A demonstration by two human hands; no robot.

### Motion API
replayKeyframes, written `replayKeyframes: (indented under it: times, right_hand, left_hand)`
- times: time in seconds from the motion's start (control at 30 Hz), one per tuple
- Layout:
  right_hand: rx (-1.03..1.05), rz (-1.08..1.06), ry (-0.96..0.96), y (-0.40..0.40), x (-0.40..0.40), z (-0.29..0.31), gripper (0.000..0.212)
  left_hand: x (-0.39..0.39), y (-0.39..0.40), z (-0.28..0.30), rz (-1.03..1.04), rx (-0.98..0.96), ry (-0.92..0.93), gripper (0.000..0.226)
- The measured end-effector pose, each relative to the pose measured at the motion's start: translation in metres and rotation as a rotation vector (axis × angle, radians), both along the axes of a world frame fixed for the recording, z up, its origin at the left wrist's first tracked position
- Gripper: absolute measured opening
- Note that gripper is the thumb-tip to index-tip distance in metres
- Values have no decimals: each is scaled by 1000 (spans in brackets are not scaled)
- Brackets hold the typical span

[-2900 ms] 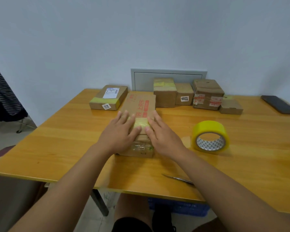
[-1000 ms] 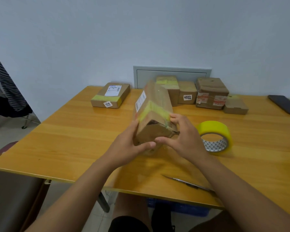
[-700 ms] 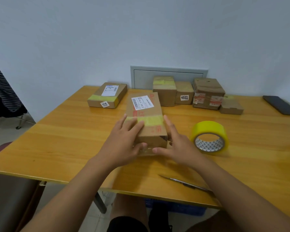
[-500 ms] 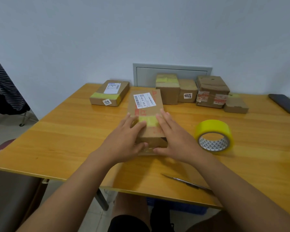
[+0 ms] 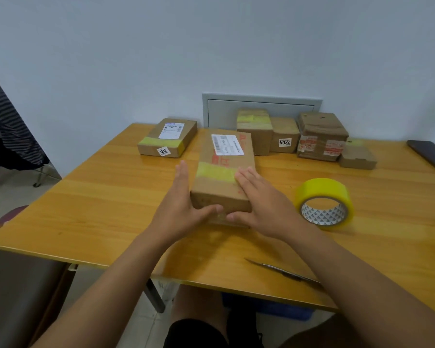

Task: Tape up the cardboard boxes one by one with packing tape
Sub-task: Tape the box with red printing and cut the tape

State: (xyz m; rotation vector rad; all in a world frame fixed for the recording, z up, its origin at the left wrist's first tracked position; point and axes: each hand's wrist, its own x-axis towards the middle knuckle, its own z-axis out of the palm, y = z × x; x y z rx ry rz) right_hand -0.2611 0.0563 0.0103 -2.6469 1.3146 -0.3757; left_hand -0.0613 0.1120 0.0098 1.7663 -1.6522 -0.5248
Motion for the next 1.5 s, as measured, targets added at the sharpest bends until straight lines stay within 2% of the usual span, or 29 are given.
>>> replayKeyframes:
  times: [0.07, 0.13, 0.2, 0.3, 0.4, 0.5, 0.6, 0.67, 0.73, 0.83, 0.93, 1.0, 1.1, 1.2, 1.27, 1.33, 1.5]
  right_hand:
    - [43, -28, -196, 4, -4, -7, 98]
    - [82, -29, -383, 7, -6, -13, 98]
    - [131, -36, -470, 7, -7, -20, 100]
    - [240, -32, -458, 7, -6, -31, 107]
    - [275, -22, -452, 9, -5, -41, 105]
    - [287, -46, -468, 8, -8, -47, 95]
    - [290, -56, -432, 8, -10, -46, 94]
    - [287, -53, -409, 8, -9, -42, 103]
    - [291, -53, -470, 10, -9, -37, 117]
    - [237, -26, -596, 15, -13, -29, 117]
    - [94, 21, -472, 18, -18, -20, 101]
    - [25, 29, -445, 15, -19, -18, 81]
    - [35, 3, -613, 10, -22, -20, 58]
    - [184, -44, -773, 8, -23, -27, 42]
    - [231, -75, -730, 8, -23, -33, 37]
    - [246, -97, -609, 9, -21, -33, 35]
    - [197, -159, -220, 9, -10, -31, 37]
  left_hand:
    - [-1, 4, 6, 14, 9, 201, 120]
    - [-3, 6, 13, -78, -63, 222, 108]
    - [-3, 4, 21, -139, -95, 81, 110]
    - [-7, -1, 31, -188, -3, -196, 108]
    - [-17, -5, 34, -212, 54, -415, 107]
    - [-25, -13, 40, -222, 73, -570, 102]
    - [-29, -15, 46, -219, 78, -624, 100]
    - [-28, -14, 44, -208, 80, -607, 103]
    - [-26, -12, 38, -200, 67, -538, 107]
    - [-26, -5, 30, -146, -8, -309, 118]
    - [-24, -1, 19, -112, -94, -155, 124]
    - [-24, 1, 14, -96, -134, -47, 122]
    - [-25, 2, 5, -117, -67, 72, 119]
    - [-23, 0, -3, -118, -38, 30, 117]
    - [-21, 0, -2, -109, -70, -116, 102]
    - [-20, 1, 2, -109, -69, -240, 92]
    - [-19, -6, 11, -112, 3, -575, 87]
